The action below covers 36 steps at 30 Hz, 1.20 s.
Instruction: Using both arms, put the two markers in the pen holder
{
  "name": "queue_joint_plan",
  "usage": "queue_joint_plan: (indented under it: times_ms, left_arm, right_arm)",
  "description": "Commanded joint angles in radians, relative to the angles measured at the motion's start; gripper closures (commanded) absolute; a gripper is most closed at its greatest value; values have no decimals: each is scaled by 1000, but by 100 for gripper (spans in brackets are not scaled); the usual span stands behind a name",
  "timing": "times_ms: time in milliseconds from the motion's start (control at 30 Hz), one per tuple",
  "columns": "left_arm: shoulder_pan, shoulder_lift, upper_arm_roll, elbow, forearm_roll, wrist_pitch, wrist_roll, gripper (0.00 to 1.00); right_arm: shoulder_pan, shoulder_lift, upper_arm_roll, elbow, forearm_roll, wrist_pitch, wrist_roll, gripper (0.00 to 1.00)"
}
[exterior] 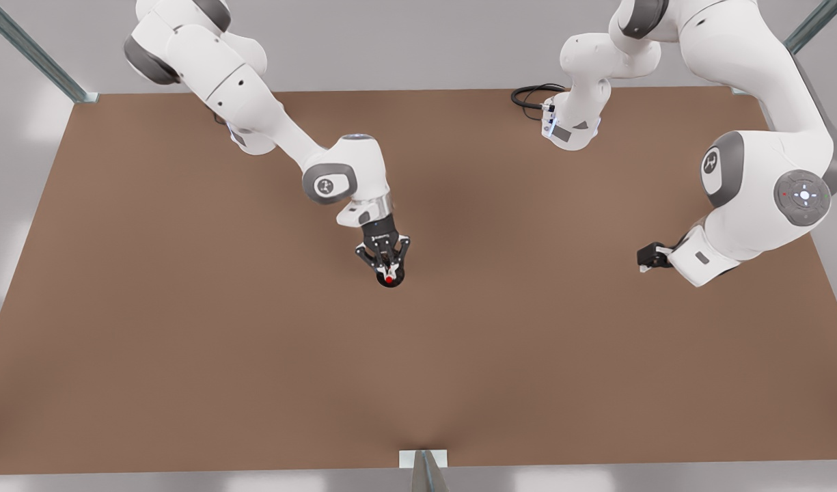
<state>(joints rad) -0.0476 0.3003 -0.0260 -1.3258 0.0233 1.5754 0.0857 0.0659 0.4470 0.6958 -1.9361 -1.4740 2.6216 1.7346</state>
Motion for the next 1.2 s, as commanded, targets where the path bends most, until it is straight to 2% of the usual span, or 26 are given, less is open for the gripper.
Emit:
queue_joint_plan:
  times_ms: [0,1167]
  left_arm:
    - [0,-1,0,0,1,0,-41,0]
    - [-9,-7,-2,-3,-2,-8,-47,0]
  right_arm:
    - [0,-2,1,-3,-3,23,287,72]
    - [-11,-16,4,-76,-61,26,295,72]
